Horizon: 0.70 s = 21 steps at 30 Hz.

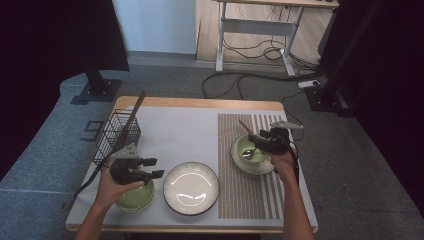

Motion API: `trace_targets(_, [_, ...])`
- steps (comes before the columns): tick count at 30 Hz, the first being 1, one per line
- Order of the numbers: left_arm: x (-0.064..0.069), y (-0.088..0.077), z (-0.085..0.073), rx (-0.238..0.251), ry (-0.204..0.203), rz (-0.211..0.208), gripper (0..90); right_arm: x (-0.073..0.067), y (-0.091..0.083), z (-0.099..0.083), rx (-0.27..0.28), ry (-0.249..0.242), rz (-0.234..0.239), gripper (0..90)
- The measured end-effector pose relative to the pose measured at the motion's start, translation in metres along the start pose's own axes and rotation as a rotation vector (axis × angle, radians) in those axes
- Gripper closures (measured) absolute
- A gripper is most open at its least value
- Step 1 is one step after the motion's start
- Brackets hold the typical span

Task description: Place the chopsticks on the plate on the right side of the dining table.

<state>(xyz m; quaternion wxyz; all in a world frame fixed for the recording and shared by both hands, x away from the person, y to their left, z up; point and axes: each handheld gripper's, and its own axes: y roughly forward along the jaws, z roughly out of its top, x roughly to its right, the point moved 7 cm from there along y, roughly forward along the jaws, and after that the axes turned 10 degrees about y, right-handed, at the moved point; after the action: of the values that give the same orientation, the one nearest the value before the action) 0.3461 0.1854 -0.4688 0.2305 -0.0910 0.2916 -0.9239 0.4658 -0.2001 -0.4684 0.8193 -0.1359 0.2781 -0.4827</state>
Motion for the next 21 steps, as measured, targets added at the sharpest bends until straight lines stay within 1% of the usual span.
trace_targets(2, [0.000, 0.000, 0.000, -0.002, 0.001, -0.001, 42.3, 0.000, 0.003, 0.001, 0.001, 0.000, -0.011, 41.5])
trace_targets(4, [0.001, 0.001, -0.001, -0.004, 0.000, -0.002, 42.3, 0.000, 0.006, 0.001, 0.000, 0.005, -0.006, 41.5])
trace_targets(9, [0.001, 0.001, -0.001, -0.003, 0.001, -0.003, 42.3, -0.001, 0.014, 0.002, -0.018, 0.006, -0.011, 41.3])
trace_targets(17, [0.001, 0.002, -0.001, -0.009, 0.004, -0.002, 42.2, -0.005, 0.027, 0.007, -0.036, 0.007, -0.018, 40.8])
trace_targets(21, [0.001, 0.002, -0.001, -0.009, 0.004, -0.002, 42.2, -0.003, 0.035, 0.005, -0.053, 0.017, -0.024, 40.6])
